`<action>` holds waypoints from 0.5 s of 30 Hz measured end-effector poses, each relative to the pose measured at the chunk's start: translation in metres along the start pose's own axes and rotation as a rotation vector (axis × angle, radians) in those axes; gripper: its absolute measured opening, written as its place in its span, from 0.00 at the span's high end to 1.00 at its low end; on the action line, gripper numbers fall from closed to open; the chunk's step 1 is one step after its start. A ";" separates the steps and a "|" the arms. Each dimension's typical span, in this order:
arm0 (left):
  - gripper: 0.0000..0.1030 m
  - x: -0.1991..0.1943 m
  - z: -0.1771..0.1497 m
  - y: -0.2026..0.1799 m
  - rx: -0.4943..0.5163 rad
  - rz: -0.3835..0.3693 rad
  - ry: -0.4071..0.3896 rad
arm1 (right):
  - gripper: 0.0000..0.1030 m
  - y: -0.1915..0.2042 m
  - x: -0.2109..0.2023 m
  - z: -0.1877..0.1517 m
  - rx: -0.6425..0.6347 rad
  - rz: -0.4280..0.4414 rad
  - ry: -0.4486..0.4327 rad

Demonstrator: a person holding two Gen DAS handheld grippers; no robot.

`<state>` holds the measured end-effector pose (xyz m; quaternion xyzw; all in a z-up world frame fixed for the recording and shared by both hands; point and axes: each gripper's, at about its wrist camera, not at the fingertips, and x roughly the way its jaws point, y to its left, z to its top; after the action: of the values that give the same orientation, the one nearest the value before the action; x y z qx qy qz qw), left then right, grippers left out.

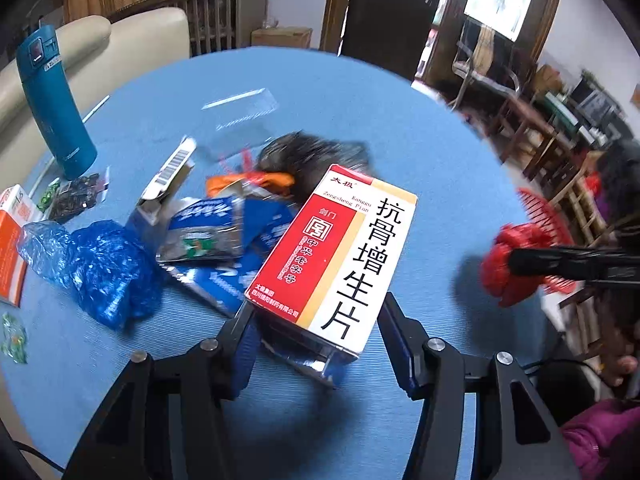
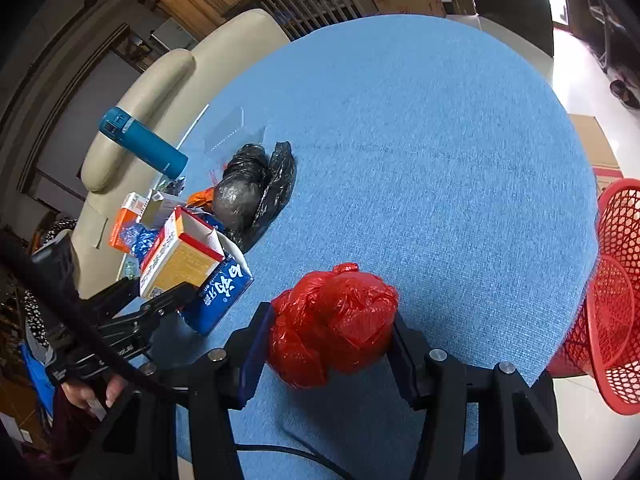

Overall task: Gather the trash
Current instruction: 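Carry both items to the red wastebasket and open both tools to drop them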

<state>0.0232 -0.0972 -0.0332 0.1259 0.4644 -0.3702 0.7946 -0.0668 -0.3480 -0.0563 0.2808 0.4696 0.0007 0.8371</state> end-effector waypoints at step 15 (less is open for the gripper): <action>0.44 -0.011 0.033 -0.145 0.128 -0.039 -0.015 | 0.44 -0.091 -0.102 -0.018 0.111 -0.073 -0.227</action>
<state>-0.0607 -0.2111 0.0144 0.1647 0.4362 -0.4156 0.7809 -0.1623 -0.4435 -0.0261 0.3074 0.3812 -0.0874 0.8675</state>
